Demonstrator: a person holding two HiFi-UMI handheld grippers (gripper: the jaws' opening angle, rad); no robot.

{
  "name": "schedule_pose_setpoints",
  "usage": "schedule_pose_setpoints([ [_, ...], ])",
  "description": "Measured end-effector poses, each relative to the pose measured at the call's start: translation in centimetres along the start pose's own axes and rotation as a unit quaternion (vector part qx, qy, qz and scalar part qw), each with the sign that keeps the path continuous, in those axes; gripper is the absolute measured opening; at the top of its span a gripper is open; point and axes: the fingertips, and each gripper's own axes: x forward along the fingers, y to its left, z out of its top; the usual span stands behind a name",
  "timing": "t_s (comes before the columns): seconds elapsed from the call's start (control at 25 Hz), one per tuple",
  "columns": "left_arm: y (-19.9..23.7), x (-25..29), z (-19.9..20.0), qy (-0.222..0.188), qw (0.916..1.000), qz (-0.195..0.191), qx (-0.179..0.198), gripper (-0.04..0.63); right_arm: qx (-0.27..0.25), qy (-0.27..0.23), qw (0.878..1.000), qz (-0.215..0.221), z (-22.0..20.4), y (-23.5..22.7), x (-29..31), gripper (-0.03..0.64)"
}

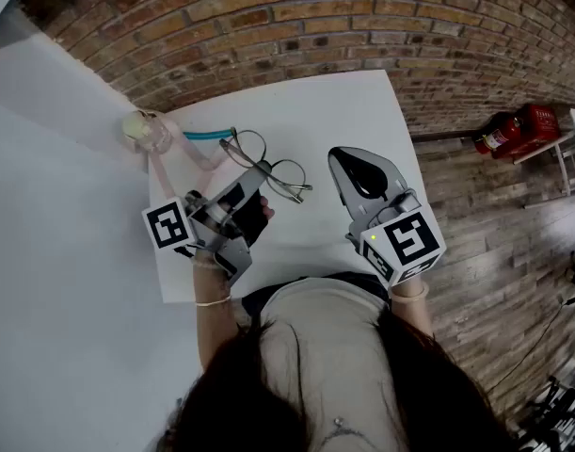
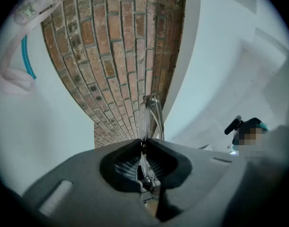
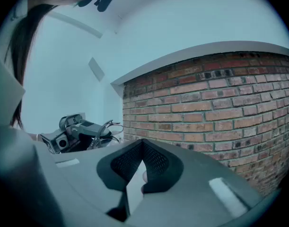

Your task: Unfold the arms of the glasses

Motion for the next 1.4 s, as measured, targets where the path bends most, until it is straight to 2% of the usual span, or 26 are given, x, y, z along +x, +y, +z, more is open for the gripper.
schedule_pose_setpoints([
  [0.56, -0.7, 0.2, 0.3, -0.001, 1.0000, -0.002, 0.008, 0.034, 0.006, -0.027, 0.998, 0.050, 1.1, 1.6, -0.9, -0.003],
  [0.84, -0.8, -0.3, 1.1, -0.005, 0.9999, -0.005, 0.008, 0.034, 0.017, -0.037, 0.995, 0.087, 1.7, 3.1, -1.1, 0.024],
  [1.4, -0.8, -0.2, 1.6, -0.002, 0.9999, -0.012, 0.006, 0.034, 0.011, -0.014, 0.988, 0.155, 0.8, 5.7, -0.8, 0.066],
])
